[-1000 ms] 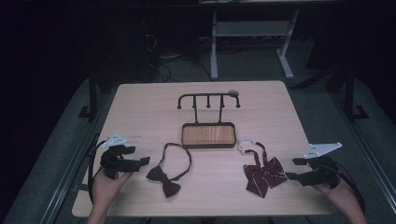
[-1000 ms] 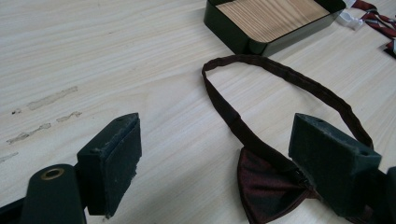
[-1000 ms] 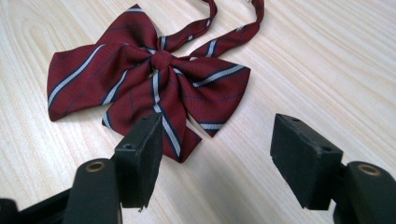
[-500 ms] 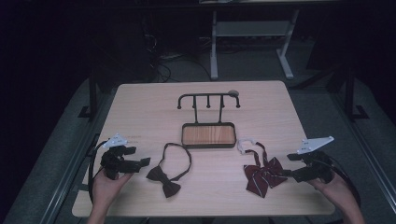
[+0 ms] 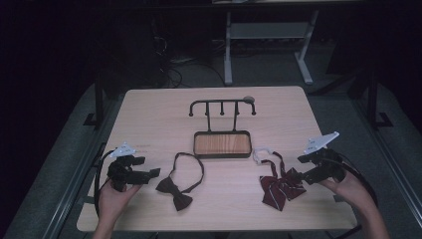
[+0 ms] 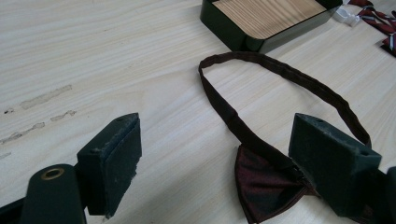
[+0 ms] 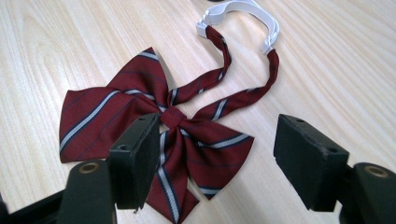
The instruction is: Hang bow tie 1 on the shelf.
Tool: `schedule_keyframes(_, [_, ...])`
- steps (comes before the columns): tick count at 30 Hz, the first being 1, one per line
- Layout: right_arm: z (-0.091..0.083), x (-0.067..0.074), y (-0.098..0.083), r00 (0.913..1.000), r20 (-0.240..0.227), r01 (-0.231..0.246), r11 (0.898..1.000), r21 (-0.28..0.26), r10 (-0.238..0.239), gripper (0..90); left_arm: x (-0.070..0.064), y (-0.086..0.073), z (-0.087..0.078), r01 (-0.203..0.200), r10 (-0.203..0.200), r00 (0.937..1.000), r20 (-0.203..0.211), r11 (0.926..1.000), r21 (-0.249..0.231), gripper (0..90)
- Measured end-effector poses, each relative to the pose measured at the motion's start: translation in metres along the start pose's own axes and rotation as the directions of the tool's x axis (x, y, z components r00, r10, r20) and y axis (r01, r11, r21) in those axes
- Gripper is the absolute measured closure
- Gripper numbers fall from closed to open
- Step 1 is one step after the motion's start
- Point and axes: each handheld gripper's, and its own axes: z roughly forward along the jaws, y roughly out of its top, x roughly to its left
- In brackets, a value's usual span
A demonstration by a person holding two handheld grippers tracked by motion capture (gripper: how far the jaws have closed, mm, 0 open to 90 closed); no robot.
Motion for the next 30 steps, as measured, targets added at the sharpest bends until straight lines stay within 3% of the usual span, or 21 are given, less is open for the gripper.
schedule_keyframes(4, [0.004, -0.006, 0.010, 0.9999, -0.007, 0.013, 0.999, 0.032, -0.013, 32.4, -0.001, 0.000, 0.001, 0.014, -0.014, 0.9999, 0.007, 0.9999, -0.002, 16.8])
schedule_keyframes(11, [0.018, -0.017, 0.026, 0.9989, -0.014, 0.045, 0.996, 0.080, -0.044, 36.0, -0.001, 0.000, 0.002, -0.009, 0.009, 0.9999, 0.008, 0.9999, 0.011, 16.8])
schedule_keyframes(17, [0.029, -0.027, 0.036, 0.9992, -0.029, 0.030, 0.994, 0.103, -0.027, 39.1, -0.002, 0.000, 0.003, 0.009, -0.009, 0.9999, 0.014, 1.0000, 0.003, 16.8])
schedule_keyframes(22, [0.040, -0.032, 0.042, 0.9992, -0.037, 0.022, 0.990, 0.142, -0.017, 40.7, -0.002, 0.000, 0.003, 0.002, -0.002, 0.9999, 0.016, 0.9999, 0.010, 16.8])
schedule_keyframes(30, [0.055, -0.036, 0.055, 0.9986, -0.049, 0.025, 0.988, 0.153, -0.017, 45.3, -0.003, 0.000, 0.003, 0.003, -0.003, 0.9998, 0.019, 1.0000, 0.006, 16.9])
